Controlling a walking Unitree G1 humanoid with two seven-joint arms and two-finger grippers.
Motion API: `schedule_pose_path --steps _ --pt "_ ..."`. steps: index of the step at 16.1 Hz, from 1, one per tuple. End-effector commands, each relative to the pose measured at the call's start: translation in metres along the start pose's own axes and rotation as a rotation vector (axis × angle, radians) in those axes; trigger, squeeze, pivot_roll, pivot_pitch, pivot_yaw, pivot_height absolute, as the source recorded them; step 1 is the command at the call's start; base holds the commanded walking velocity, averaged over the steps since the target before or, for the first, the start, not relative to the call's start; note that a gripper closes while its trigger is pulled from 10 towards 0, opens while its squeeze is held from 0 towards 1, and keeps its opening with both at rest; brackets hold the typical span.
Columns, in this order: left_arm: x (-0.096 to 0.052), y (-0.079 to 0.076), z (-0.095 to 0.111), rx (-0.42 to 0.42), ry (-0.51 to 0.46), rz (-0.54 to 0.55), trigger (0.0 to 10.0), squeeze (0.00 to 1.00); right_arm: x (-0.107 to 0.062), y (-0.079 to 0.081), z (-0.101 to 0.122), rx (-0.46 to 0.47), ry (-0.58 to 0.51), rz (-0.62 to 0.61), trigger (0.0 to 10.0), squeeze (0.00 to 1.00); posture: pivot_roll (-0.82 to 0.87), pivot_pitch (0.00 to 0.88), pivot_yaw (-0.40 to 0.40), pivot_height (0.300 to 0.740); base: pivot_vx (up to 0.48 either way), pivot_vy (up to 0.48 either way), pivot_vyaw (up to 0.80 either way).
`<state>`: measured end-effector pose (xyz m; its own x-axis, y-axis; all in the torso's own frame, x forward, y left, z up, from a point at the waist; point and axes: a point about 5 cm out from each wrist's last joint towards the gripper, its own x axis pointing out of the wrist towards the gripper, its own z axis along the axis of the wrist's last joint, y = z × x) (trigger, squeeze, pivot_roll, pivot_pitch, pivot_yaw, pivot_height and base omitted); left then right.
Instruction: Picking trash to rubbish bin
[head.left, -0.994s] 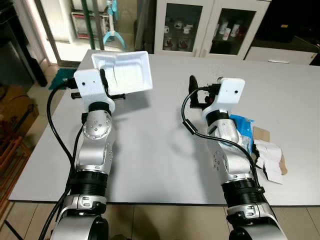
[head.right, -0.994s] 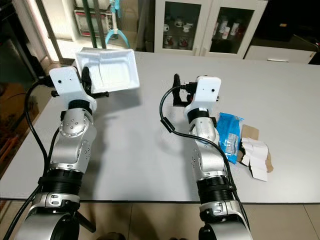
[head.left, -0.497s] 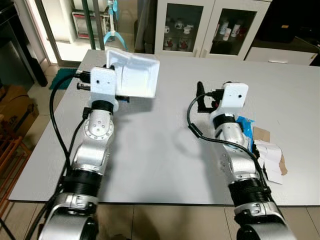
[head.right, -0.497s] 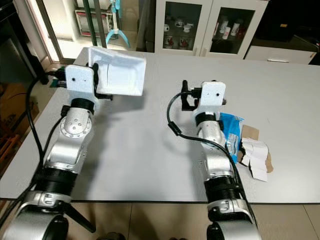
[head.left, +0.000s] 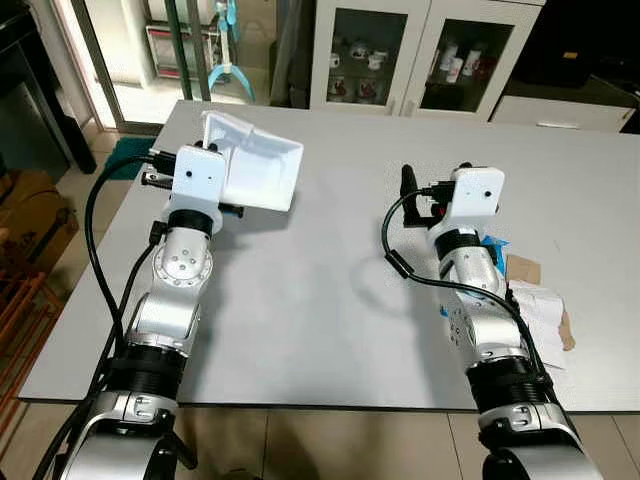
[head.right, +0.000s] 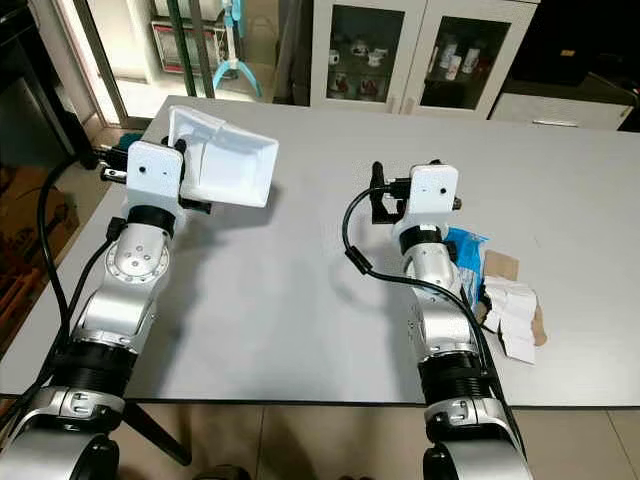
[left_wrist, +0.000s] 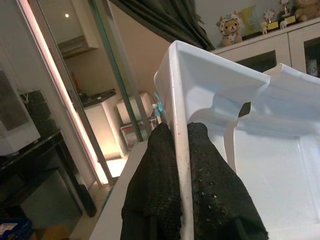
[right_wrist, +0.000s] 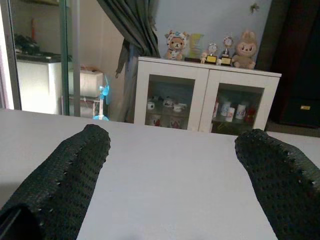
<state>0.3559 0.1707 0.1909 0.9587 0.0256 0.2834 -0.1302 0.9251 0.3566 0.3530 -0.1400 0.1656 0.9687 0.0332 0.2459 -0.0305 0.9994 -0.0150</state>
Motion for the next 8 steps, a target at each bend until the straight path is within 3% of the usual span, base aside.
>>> schedule_pose_path --steps 1,8 --pt "0.0020 0.0005 0.0011 0.010 -0.003 0.010 10.0 0.00 -0.0008 -0.0062 -0.0030 -0.008 0.010 -0.017 10.0 0.00 0.02 0.000 -0.070 0.740 0.000 0.000 0.00" --pt "-0.0021 -0.0060 0.0009 0.008 -0.010 -0.008 10.0 0.00 -0.0041 -0.0063 -0.0080 -0.010 0.032 -0.020 10.0 0.00 0.02 0.000 -0.074 0.740 0.000 0.000 0.00"
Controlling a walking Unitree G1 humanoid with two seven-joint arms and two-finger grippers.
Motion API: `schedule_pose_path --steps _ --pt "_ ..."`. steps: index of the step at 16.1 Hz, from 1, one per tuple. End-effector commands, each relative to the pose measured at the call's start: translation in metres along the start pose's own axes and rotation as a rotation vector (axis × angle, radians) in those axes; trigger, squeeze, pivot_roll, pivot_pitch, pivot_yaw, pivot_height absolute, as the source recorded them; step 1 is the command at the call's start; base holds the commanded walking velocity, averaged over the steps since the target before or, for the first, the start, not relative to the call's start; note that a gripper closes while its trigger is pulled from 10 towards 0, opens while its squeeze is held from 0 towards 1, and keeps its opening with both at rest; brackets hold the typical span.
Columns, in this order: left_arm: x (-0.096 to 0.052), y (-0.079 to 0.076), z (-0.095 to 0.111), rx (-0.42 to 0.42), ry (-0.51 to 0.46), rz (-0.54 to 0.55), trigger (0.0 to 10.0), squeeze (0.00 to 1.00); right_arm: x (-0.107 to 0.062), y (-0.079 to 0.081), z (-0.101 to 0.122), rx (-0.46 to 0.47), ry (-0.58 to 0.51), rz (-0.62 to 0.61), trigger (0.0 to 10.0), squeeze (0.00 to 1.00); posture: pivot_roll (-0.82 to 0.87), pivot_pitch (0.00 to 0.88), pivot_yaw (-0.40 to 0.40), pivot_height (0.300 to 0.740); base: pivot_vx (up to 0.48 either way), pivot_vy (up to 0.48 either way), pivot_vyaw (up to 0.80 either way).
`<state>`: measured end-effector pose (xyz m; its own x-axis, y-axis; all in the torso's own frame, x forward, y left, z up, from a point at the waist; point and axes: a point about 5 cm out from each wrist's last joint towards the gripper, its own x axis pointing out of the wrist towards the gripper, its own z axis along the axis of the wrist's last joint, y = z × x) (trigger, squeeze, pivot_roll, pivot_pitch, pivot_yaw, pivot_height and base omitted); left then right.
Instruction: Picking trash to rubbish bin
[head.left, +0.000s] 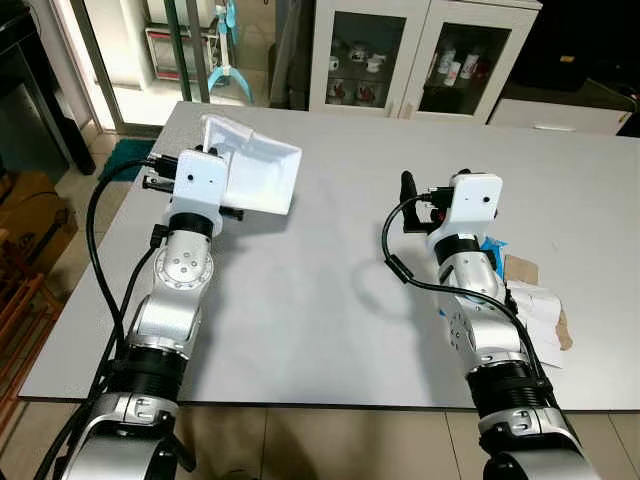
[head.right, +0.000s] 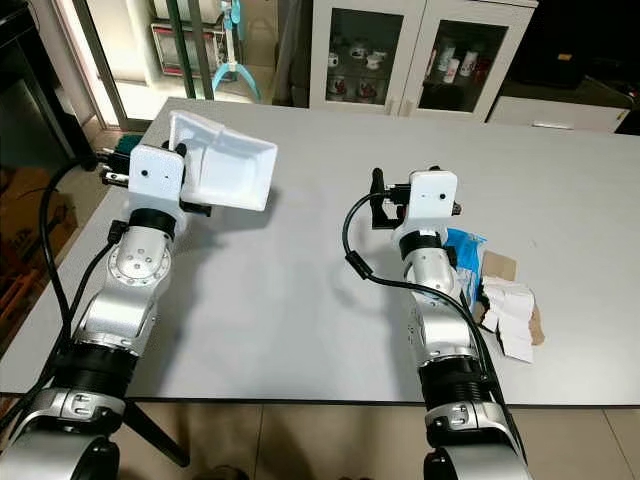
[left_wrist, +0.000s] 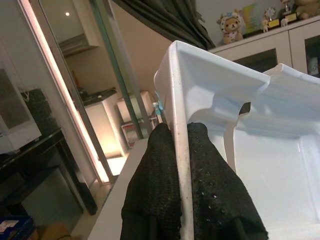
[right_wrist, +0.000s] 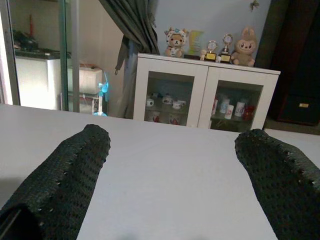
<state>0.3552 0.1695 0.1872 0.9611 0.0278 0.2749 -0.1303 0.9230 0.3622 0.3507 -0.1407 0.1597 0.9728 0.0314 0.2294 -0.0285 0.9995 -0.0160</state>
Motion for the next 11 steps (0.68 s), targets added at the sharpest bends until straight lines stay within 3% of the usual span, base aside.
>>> schedule_pose_path --steps 1,6,11 --pt "-0.0004 -0.0043 0.0038 0.002 -0.019 -0.008 10.0 0.00 0.0000 -0.0057 -0.0028 -0.005 0.015 -0.017 10.0 0.00 0.03 0.000 -0.077 0.740 0.000 0.000 0.00" --pt "-0.0017 -0.0029 0.0011 0.009 -0.009 -0.010 10.0 0.00 -0.0024 -0.0036 -0.0060 0.000 0.026 -0.006 10.0 0.00 0.04 0.000 -0.075 0.740 0.000 0.000 0.00" --pt "-0.0023 -0.0050 0.0006 0.002 -0.010 -0.022 10.0 0.00 -0.0043 -0.0024 -0.0077 0.002 0.030 0.000 10.0 0.00 0.04 0.000 -0.076 0.740 -0.313 0.000 0.00"
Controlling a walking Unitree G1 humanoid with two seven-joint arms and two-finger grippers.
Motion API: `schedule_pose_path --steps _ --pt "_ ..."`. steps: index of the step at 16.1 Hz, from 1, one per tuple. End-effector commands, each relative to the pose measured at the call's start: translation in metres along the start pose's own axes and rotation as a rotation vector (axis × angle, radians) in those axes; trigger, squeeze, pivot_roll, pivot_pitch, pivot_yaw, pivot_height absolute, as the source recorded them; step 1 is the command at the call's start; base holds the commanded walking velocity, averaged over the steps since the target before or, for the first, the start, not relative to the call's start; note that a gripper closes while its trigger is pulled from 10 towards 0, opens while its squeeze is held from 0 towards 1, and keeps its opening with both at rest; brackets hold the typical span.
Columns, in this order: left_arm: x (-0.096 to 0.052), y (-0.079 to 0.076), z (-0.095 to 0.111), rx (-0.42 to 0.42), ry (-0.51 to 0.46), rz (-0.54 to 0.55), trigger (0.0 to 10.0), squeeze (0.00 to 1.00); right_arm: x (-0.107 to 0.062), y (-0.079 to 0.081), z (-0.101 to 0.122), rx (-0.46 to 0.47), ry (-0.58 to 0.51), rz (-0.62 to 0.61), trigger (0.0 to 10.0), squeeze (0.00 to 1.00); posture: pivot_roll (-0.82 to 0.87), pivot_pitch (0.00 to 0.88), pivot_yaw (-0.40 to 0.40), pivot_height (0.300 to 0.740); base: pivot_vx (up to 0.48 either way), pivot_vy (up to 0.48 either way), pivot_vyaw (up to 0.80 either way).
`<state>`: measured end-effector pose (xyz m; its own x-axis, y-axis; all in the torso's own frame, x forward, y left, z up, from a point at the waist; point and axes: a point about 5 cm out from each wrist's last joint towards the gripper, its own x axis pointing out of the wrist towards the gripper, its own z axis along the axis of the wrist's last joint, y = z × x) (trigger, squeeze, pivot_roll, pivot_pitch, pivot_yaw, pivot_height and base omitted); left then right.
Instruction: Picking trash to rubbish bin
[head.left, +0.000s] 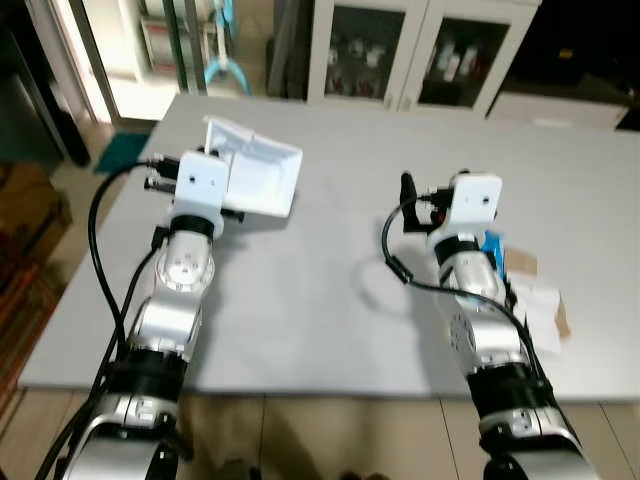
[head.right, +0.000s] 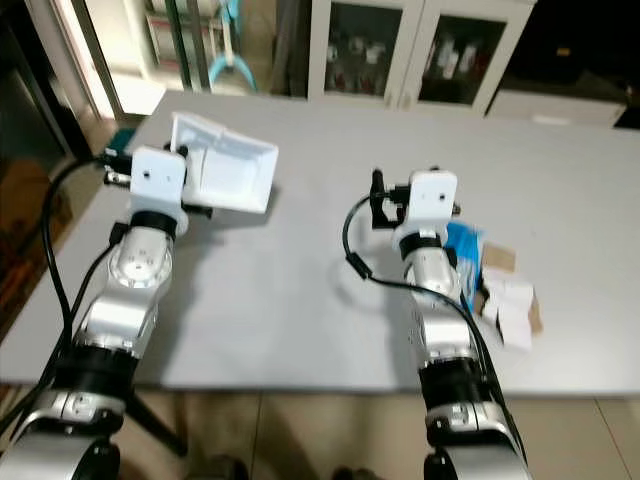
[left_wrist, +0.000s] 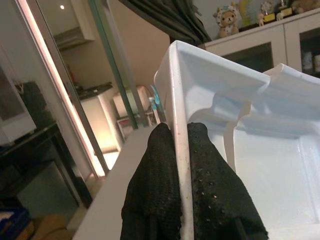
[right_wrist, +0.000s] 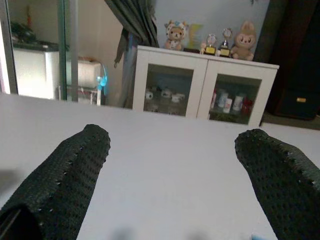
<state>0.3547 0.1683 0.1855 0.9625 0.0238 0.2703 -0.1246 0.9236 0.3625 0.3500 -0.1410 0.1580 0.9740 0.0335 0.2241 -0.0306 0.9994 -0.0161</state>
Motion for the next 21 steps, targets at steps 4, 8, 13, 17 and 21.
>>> schedule_pose_path --steps 4,8,13,17,21 --pt "-0.0024 -0.0047 0.0005 -0.001 -0.011 -0.021 10.0 0.00 -0.0029 -0.0041 -0.0063 -0.003 0.027 -0.001 10.0 0.00 0.04 0.000 -0.080 0.740 -0.348 0.000 0.00" --pt "-0.0029 -0.0053 -0.0001 -0.002 -0.009 -0.023 10.0 0.00 -0.0028 -0.0035 -0.0061 -0.003 0.026 0.004 10.0 0.00 0.04 0.000 -0.083 0.740 -0.325 0.000 0.00" --pt "-0.0036 -0.0072 -0.0012 -0.005 -0.007 -0.029 10.0 0.00 -0.0031 -0.0024 -0.0070 -0.004 0.031 0.009 10.0 0.00 0.04 0.000 -0.084 0.740 -0.319 0.000 0.00" --pt "-0.0044 -0.0095 -0.0068 -0.030 0.030 -0.035 10.0 0.00 -0.0043 -0.0017 -0.0096 -0.001 0.045 0.019 10.0 0.00 0.03 0.000 -0.084 0.740 -0.071 0.000 0.00" --pt "-0.0074 -0.0105 -0.0081 -0.064 0.035 -0.035 10.0 0.00 -0.0063 -0.0024 -0.0141 -0.007 0.068 0.025 10.0 0.00 0.03 0.000 -0.084 0.740 0.000 0.000 0.00"
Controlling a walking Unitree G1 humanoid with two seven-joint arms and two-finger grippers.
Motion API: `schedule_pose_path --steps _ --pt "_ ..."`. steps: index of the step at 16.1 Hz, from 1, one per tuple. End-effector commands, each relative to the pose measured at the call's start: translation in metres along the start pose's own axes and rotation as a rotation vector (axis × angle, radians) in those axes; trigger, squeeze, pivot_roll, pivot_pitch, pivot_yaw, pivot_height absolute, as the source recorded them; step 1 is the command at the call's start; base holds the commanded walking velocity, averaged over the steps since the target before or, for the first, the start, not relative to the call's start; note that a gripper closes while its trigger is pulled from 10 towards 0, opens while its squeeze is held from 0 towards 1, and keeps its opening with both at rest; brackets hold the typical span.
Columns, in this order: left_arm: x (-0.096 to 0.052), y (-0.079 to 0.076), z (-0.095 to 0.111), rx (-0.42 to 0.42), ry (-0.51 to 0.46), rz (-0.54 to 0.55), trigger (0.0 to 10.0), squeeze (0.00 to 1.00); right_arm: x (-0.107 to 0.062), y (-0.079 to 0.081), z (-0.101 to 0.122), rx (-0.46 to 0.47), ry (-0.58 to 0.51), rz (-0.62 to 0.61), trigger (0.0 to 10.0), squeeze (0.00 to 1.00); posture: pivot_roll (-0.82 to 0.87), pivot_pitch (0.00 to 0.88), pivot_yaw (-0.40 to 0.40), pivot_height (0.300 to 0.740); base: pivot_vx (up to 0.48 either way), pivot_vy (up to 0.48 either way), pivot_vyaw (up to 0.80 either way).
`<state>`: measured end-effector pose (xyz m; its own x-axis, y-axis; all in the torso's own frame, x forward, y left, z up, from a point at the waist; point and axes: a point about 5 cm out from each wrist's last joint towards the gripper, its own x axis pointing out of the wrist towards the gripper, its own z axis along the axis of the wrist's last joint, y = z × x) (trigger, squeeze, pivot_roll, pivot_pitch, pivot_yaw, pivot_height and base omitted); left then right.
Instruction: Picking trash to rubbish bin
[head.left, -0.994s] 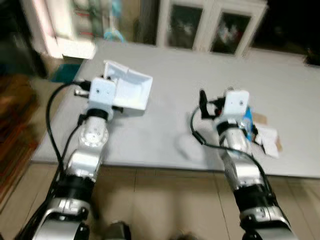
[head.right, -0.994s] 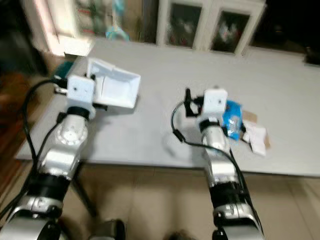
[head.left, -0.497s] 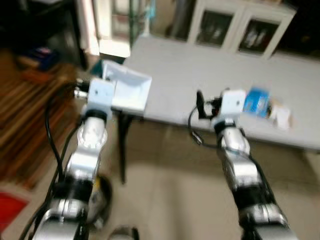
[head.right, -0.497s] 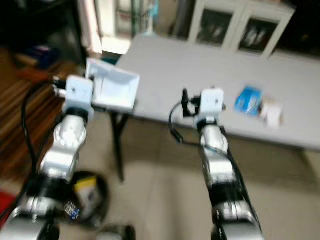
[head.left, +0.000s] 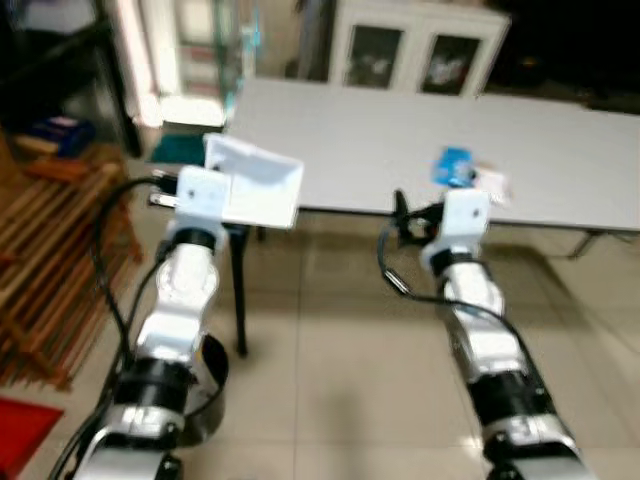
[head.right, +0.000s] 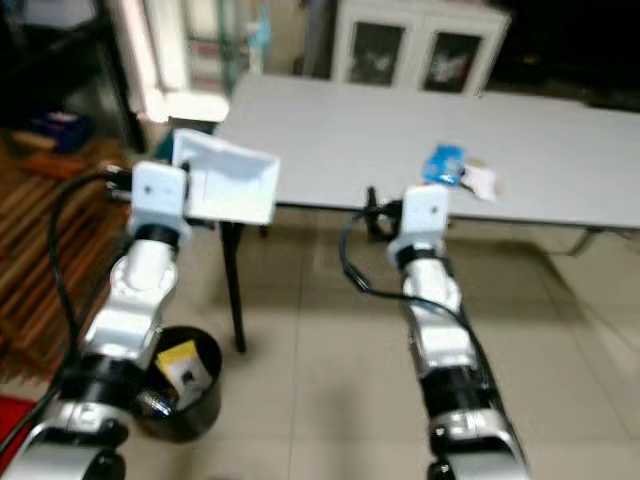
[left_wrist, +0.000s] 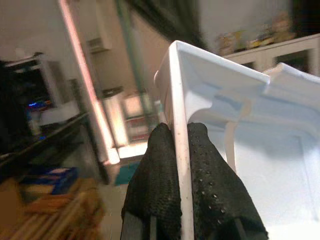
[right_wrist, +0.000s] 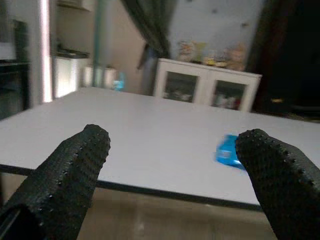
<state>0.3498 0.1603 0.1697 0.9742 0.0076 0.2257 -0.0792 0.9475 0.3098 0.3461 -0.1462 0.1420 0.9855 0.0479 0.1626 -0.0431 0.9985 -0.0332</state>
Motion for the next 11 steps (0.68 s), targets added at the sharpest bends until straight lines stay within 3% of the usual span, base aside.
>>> schedule_pose_path --steps 1,6,11 --pt "0.001 0.002 0.001 0.000 0.002 -0.009 10.0 0.00 0.001 0.003 0.000 0.018 0.011 0.014 10.0 0.00 0.03 0.000 -0.084 0.740 0.000 0.000 0.00" --pt "-0.003 0.003 -0.014 -0.027 0.088 -0.013 10.0 0.00 -0.004 0.006 -0.009 0.029 0.060 0.040 10.0 0.00 0.03 0.000 -0.081 0.740 0.000 0.000 0.00" --pt "-0.017 0.006 -0.050 -0.048 0.231 0.013 10.0 0.00 -0.020 0.004 -0.045 0.012 0.221 0.042 10.0 0.00 0.03 0.000 -0.083 0.740 0.000 0.000 0.00"
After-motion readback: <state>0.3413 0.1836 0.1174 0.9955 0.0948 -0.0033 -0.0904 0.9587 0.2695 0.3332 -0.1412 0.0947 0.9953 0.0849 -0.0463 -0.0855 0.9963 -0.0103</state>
